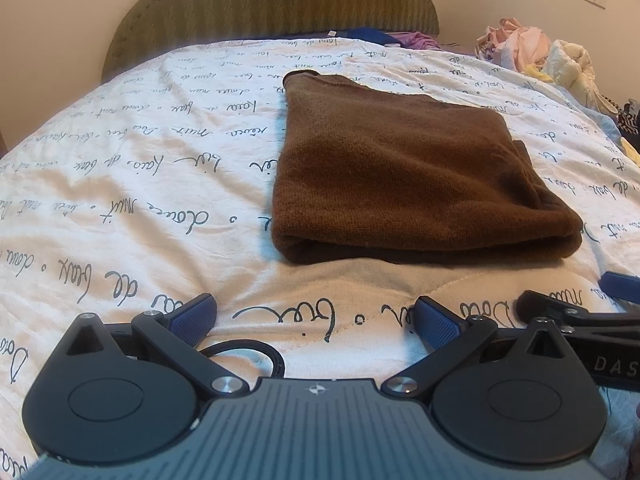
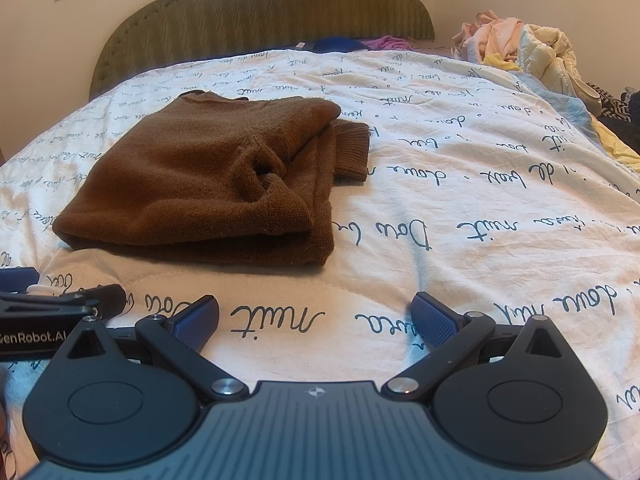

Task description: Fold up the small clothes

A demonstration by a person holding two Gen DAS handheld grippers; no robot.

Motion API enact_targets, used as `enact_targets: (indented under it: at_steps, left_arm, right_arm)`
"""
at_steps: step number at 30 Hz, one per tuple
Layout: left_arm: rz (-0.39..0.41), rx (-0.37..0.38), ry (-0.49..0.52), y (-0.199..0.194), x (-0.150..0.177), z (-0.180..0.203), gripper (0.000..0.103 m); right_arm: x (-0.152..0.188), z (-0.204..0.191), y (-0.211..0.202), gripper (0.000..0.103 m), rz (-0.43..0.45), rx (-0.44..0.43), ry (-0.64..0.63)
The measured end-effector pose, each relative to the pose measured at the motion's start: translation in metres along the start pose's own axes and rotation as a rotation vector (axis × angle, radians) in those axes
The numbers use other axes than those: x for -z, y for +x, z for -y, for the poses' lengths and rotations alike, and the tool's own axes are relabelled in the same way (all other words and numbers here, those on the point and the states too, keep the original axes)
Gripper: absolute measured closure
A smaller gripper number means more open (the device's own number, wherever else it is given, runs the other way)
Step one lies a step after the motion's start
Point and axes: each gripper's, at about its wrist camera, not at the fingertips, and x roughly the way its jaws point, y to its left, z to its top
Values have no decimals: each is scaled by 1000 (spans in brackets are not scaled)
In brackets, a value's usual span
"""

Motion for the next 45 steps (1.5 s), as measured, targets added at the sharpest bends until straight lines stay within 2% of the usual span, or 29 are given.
enact_targets:
  at_steps: [2,5,12,45]
  left_arm:
    - [-4,-4,-4,2,-3,2,0]
    - [37,1,13,4,1,3,0]
    - [48,19,1,3,2,0,0]
    - [46,9,9,4,2,-1,0]
  right_arm:
    - [-2,0,-2,0,-2,26,12]
    - [-8,1,2,0,-19,75,14]
    - [-5,5,7,0,-5,63,36]
    - [-5,6,6,0,-2,59,39]
